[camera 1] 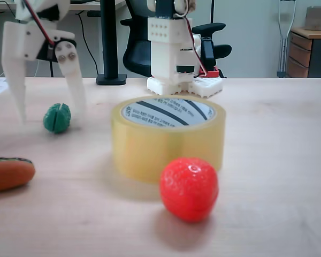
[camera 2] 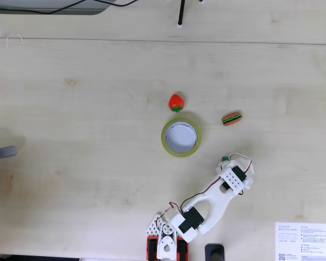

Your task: Grasp a cucumber and put it in the hole.

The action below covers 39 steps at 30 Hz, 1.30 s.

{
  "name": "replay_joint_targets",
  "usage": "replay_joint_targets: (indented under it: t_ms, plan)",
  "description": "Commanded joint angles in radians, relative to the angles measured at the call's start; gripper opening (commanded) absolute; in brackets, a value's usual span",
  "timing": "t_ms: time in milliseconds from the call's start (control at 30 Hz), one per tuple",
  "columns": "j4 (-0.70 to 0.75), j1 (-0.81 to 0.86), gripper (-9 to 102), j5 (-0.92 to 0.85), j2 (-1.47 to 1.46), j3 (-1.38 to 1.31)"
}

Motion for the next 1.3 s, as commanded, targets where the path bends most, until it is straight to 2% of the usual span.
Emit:
replay_joint_targets:
  t_ms: [0, 400, 800, 1267]
  plan:
    - [0.005, 0.026, 24, -0.009, -0.017, -0.005]
    - [0.104, 0.028, 13, 0.000, -0.018, -0.005]
    - [0.144, 0.028, 7, 0.002, 0.083, -0.005]
    - [0.233, 0.015, 10, 0.026, 0.347, -0.046]
